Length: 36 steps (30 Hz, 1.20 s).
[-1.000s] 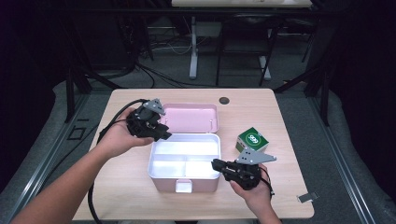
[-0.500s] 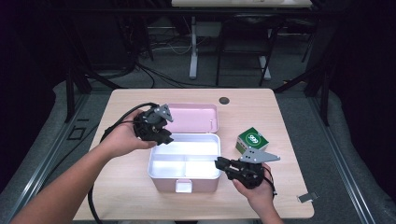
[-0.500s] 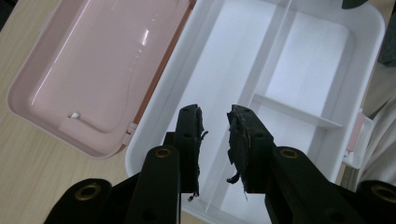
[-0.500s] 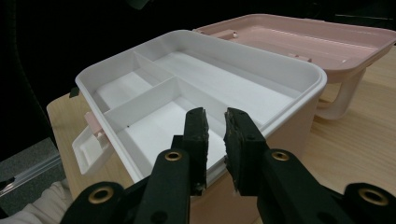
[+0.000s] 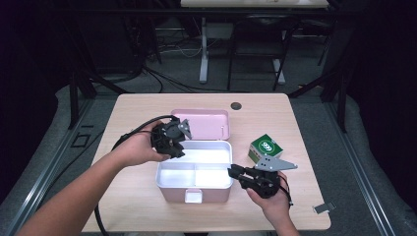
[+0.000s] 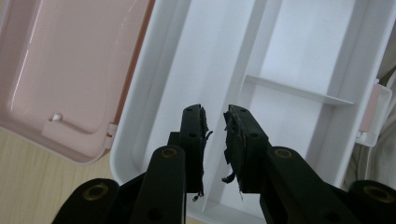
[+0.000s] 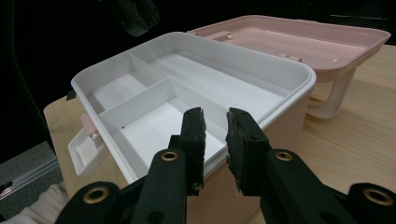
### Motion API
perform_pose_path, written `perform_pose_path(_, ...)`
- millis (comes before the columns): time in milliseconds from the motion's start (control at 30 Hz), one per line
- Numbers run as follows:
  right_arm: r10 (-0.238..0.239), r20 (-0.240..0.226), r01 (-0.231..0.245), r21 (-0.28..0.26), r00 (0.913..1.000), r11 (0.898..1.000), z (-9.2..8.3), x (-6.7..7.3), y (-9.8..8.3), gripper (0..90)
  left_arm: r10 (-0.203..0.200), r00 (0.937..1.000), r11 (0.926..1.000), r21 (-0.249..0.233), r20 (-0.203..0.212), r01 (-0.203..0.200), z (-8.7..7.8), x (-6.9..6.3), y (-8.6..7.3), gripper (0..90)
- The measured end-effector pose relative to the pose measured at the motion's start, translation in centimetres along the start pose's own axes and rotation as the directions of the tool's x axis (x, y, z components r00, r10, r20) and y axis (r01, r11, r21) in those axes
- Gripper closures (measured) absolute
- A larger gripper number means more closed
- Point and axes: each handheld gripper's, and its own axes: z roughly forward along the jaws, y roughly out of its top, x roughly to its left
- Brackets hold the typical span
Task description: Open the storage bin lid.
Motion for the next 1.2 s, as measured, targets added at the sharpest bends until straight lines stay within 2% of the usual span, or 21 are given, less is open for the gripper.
perform_pose_path(100,-0.003,0.004,0.003,0.010,1.0000,1.000,0.0,-0.1,0.0,75.8,0.027,0.9996,0.9990,0.037,-0.003,-0.027,0.5,-0.4,0.5,76.9)
perform_pose_path(200,0.005,0.002,-0.005,0.003,1.0000,1.000,-0.1,-0.2,-0.1,75.7,0.042,0.9991,0.9979,0.050,-0.003,-0.041,0.9,-0.5,0.7,78.2)
perform_pose_path(500,0.008,0.011,-0.008,0.002,0.9999,1.000,-0.3,-0.4,-0.1,75.2,0.088,0.9959,0.9872,0.131,0.021,-0.090,2.8,-0.8,1.7,82.8)
perform_pose_path(600,0.013,0.013,-0.013,0.010,0.9998,1.000,-0.4,-0.5,-0.1,75.2,0.094,0.9951,0.9863,0.133,0.031,-0.097,3.2,-1.0,1.9,82.8)
perform_pose_path(733,0.012,0.014,-0.012,0.002,0.9998,1.000,-0.4,-0.6,-0.2,75.1,0.117,0.9922,0.9810,0.150,0.043,-0.123,3.4,-1.4,2.3,82.7)
perform_pose_path(900,0.015,0.014,-0.015,0.001,0.9998,1.000,-0.3,-0.7,-0.2,74.9,0.120,0.9921,0.9802,0.154,0.036,-0.124,3.8,-1.4,2.4,82.2)
perform_pose_path(933,0.016,0.014,-0.016,0.001,0.9998,1.000,-0.4,-0.7,-0.2,75.0,0.124,0.9916,0.9778,0.165,0.038,-0.128,3.8,-1.4,2.5,82.0)
perform_pose_path(1133,0.017,0.015,-0.017,0.002,0.9997,1.000,-0.4,-0.7,-0.2,75.0,0.125,0.9910,0.9746,0.181,0.048,-0.131,4.6,-1.5,2.5,81.9)
perform_pose_path(1200,0.016,0.020,-0.016,0.007,0.9997,1.000,-0.4,-0.8,-0.2,75.0,0.134,0.9899,0.9710,0.193,0.048,-0.141,4.8,-1.5,2.7,82.1)
